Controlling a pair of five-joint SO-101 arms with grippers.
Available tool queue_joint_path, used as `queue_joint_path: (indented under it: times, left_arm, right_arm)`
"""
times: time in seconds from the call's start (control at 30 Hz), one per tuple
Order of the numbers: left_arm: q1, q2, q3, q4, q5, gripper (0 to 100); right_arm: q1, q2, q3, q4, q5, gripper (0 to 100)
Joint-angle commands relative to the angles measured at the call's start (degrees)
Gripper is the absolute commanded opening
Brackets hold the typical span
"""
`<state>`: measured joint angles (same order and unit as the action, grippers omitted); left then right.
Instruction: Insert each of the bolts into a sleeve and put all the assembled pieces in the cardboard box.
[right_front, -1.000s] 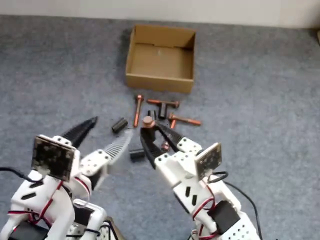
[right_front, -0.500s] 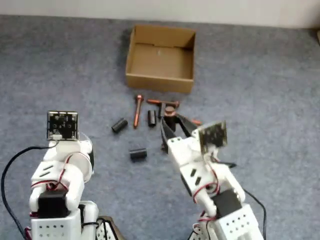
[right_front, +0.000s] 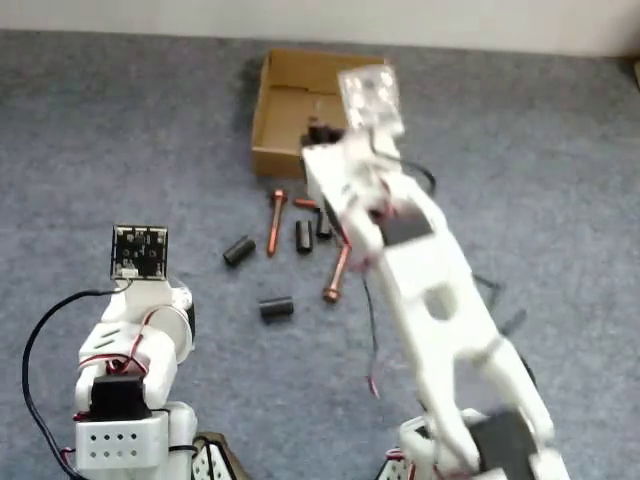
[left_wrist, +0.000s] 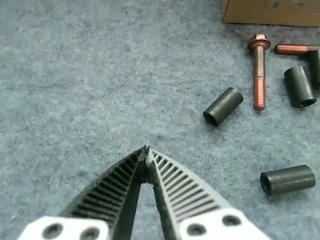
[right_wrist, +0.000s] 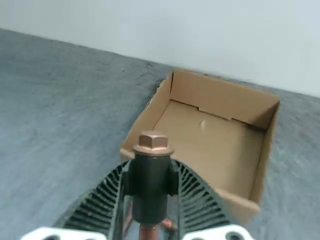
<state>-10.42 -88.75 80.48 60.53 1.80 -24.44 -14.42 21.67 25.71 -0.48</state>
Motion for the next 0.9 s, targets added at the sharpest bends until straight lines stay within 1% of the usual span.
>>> queue_joint_path:
  times: [0.0,0.2,0.4,0.6,0.87]
  left_arm:
    - [-0.57,-0.48,-0.22,-1.67,-0.18,0]
    - [-0.57,-0.48,-0.13,-1.67,-0.18,1]
    - [-0.57,-0.48,-0.13,-1.67,-0.18,1]
    - [-0.57,-0.48,-0.31,-1.58,-0.18,1]
    - [-0.57,-0.48,-0.22,-1.58,-0.18,1]
  right_arm:
    - [1.01,11.74,-15.96,-0.48,0.62,0.5]
    - [1.01,30.2,-35.12,-0.48,0.62,0.6]
    - [0.92,41.89,-49.01,-0.22,0.62,0.9]
    - [0.75,43.74,-51.3,-0.22,0.53,13.1]
    - [0.75,43.56,-51.3,-0.04,0.53,13.1]
